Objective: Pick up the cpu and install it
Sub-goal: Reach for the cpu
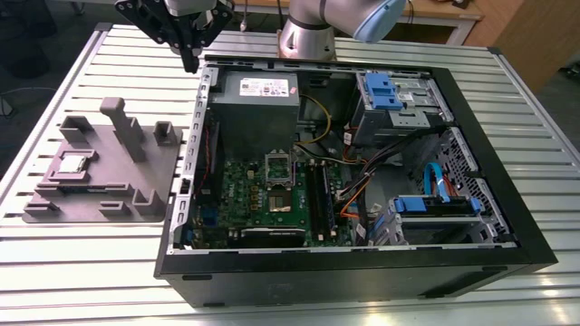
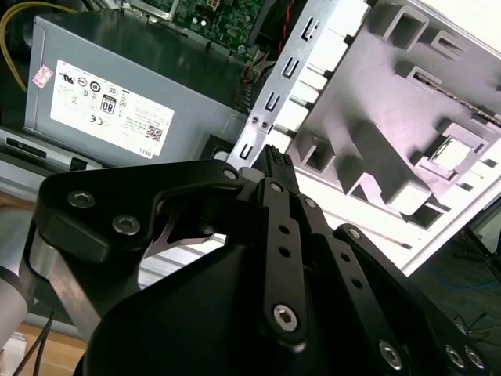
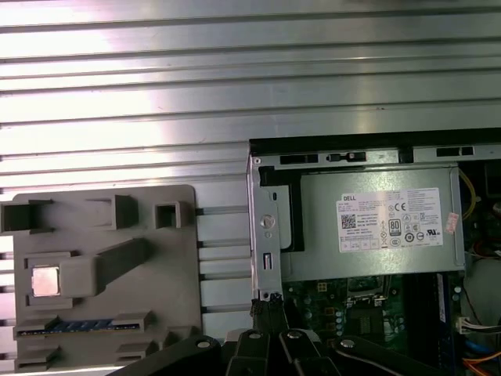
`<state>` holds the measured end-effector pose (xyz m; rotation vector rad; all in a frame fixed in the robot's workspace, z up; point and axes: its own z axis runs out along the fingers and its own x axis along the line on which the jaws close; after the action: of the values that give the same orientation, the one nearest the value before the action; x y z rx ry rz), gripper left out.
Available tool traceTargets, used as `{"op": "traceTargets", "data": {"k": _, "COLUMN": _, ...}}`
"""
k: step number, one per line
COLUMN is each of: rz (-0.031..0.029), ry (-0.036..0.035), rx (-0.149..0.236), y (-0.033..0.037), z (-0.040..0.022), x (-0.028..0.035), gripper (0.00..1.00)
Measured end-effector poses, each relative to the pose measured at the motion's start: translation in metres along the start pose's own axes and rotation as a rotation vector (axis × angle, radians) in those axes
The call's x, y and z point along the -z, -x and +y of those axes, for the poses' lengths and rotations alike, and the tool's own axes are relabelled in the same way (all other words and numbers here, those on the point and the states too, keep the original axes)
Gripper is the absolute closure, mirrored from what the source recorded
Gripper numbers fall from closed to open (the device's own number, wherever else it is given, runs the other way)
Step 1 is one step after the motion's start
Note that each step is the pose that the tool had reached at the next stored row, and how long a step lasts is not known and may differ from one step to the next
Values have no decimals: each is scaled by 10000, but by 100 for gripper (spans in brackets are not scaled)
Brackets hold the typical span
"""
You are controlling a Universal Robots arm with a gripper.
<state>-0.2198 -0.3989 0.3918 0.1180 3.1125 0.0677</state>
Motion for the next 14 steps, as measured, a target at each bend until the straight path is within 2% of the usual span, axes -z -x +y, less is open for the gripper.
{"op": "traceTargets", "data": {"k": 14, "rz": 0, "ry": 0, "rx": 0, "y": -41, "z": -3, "x": 1, "gripper": 90}}
